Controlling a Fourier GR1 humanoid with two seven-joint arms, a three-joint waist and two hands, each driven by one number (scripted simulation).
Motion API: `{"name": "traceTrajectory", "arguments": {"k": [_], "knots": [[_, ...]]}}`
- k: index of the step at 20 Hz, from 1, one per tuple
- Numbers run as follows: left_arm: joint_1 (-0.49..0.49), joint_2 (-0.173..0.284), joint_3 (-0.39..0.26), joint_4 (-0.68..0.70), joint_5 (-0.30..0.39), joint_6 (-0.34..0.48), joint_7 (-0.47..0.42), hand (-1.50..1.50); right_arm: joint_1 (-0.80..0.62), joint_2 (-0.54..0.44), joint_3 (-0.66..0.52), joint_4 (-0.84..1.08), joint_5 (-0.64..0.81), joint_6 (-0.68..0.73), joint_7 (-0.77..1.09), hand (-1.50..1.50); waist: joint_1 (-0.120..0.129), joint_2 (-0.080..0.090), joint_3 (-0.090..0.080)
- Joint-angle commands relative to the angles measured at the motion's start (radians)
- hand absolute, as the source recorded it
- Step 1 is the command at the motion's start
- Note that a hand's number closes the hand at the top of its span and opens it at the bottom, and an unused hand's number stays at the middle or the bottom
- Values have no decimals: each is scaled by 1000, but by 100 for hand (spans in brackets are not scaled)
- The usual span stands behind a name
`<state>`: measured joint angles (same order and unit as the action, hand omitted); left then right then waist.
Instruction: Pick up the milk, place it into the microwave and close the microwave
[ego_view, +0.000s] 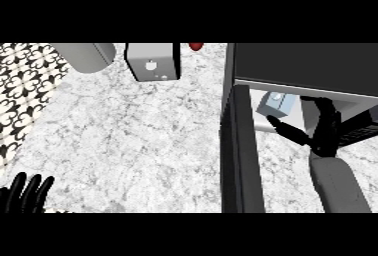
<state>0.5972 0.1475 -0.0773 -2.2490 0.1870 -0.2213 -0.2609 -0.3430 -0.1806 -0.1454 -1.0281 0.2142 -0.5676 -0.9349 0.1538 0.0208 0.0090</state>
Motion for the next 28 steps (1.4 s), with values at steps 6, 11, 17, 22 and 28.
{"name": "traceTrajectory", "arguments": {"k": [6, 11, 17, 22, 28], "knots": [[-47, 12, -18, 3, -19, -6, 19, -150, -184, 45, 1, 218, 1, 43, 247, -150, 71, 44, -7], [-71, -3, -47, 39, -41, 5, 33, -150, -355, 21, -20, 356, -18, 104, 372, -150, 51, 45, -5], [-90, -15, -69, 45, -74, 18, 36, -150, -524, -21, -53, 542, -9, 141, 453, -150, 22, 41, -4], [-92, -49, -112, 39, -148, 63, 46, -150, -587, -26, -70, 657, -2, 147, 430, -150, -6, 34, -3], [-87, -66, -149, 9, -153, 72, 65, -150, -617, -89, -97, 744, -13, 231, 371, -150, -13, 36, -2]]}}
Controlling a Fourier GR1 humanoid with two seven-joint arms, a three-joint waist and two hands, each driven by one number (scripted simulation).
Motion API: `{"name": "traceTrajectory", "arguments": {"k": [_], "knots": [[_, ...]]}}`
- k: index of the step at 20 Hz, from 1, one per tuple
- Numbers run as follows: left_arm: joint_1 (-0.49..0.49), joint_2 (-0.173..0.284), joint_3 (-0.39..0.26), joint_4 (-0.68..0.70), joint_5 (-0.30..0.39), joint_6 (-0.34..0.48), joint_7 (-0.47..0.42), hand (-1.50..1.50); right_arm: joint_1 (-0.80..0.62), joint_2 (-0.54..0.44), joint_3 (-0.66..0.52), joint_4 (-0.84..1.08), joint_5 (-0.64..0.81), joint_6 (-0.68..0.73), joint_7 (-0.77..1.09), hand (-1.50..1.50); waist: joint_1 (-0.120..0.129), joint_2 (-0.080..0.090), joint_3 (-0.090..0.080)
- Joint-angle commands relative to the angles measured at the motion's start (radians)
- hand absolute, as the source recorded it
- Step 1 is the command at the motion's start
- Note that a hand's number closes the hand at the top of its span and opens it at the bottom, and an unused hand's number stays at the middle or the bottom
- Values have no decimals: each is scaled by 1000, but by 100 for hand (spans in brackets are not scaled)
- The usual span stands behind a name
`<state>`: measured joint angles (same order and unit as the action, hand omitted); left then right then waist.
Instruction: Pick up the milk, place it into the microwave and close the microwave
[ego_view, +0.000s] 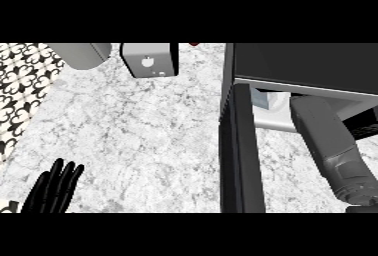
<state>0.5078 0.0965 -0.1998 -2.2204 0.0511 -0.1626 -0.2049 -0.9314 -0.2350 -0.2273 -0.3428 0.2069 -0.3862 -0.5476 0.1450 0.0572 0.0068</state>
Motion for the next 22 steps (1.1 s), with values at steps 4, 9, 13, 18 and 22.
{"name": "traceTrajectory", "arguments": {"k": [4, 9, 13, 18, 22], "knots": [[-14, -44, -64, 30, -51, 30, -3, -150, -21, -24, -43, 94, -34, 114, -96, -150, -35, -8, -1], [7, -44, -73, 16, -58, 36, 5, -150, -2, -4, -64, 140, -42, 106, -173, -150, -45, -18, -2], [-40, -54, -104, 28, -104, 55, 46, -150, 13, -2, -92, 169, -65, 144, -205, -150, -71, -24, -2], [-101, -58, -95, 105, -75, 35, 50, -150, 42, 41, -95, 185, -72, 225, -287, -150, -83, -25, -3], [-103, -65, -137, 117, -98, 40, 76, -150, 58, 0, -106, 194, -89, 348, -290, -150, -103, -39, -4]]}}
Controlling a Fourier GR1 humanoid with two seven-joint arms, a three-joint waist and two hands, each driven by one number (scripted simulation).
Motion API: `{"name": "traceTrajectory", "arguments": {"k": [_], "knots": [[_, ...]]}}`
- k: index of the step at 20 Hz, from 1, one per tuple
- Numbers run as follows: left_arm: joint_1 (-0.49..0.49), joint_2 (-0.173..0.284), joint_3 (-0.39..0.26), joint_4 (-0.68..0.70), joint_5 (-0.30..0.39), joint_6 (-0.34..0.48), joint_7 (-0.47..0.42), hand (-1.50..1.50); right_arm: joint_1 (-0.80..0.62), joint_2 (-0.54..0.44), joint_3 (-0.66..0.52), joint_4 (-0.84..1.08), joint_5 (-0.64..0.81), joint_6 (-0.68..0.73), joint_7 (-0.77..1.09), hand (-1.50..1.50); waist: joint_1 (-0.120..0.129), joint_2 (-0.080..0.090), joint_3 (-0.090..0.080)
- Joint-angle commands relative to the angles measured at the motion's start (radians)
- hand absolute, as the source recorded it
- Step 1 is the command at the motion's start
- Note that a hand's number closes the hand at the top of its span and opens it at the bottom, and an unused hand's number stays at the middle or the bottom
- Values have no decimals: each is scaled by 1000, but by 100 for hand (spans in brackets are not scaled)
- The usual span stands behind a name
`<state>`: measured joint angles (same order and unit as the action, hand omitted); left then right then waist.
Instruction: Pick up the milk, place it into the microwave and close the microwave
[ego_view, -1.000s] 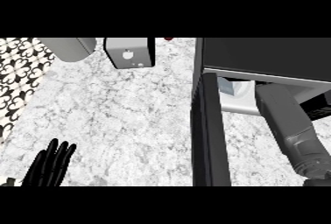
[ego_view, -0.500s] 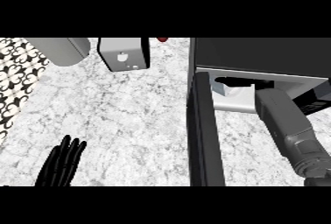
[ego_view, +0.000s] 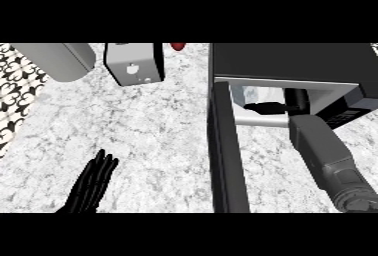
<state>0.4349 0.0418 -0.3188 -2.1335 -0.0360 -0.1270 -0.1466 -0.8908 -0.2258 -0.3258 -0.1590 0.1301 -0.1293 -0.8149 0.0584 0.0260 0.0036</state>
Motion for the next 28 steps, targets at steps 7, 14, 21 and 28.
{"name": "traceTrajectory", "arguments": {"k": [7, 14, 21, 28], "knots": [[-77, 18, -104, 148, -85, -46, -19, -150, 128, 33, -13, -23, -37, 147, -105, -150, -47, -22, -3], [-215, -1, -124, 255, -127, -58, 23, 150, 266, 47, 32, -135, -31, 198, -158, -150, -75, -31, -4], [-337, -23, -106, 352, -176, -37, 90, 150, 452, 41, 86, -307, -31, 280, -149, -150, -111, -40, -6], [-412, -41, -275, 566, -203, -26, 86, 150, 621, -20, 102, -557, -73, 364, -98, -150, -112, -37, -7]]}}
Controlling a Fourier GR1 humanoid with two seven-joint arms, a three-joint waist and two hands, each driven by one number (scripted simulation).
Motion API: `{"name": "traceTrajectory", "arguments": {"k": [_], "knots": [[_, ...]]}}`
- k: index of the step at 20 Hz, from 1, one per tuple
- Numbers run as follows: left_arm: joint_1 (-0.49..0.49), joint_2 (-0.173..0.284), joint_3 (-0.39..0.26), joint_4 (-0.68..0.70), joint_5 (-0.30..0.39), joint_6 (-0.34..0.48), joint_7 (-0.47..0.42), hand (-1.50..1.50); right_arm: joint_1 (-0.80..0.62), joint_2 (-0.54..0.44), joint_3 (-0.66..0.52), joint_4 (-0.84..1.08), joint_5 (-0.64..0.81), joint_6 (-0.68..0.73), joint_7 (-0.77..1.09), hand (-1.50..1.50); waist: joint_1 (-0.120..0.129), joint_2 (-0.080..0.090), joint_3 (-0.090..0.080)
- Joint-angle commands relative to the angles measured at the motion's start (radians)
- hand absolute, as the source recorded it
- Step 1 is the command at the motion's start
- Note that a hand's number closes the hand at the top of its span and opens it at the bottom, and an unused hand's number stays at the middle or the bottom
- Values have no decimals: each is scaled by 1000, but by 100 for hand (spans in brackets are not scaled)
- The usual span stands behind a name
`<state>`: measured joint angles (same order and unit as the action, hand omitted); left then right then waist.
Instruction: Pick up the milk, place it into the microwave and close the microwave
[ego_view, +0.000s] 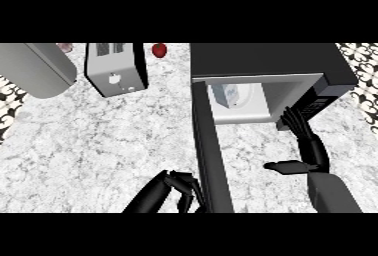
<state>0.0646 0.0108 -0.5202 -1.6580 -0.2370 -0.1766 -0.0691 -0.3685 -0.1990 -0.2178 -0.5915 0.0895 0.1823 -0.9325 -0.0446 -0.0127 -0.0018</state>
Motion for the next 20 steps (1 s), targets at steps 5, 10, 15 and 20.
{"name": "traceTrajectory", "arguments": {"k": [5, 10, 15, 20], "knots": [[-184, -11, -148, 257, 105, 127, -30, 150, 248, -14, 25, -387, -75, 70, 115, -150, -28, 4, -4], [-234, -11, -307, 348, 97, 191, -67, 150, 433, -51, -7, -648, -158, 115, 177, -150, -19, 7, -2], [-374, -11, -492, 450, 238, 426, -42, 150, 472, -84, -18, -772, -214, 169, 259, -150, -33, 16, -2], [-431, -10, -545, 478, 348, 590, -59, 150, 538, -93, -17, -894, -325, 274, 316, -150, -59, 19, -3]]}}
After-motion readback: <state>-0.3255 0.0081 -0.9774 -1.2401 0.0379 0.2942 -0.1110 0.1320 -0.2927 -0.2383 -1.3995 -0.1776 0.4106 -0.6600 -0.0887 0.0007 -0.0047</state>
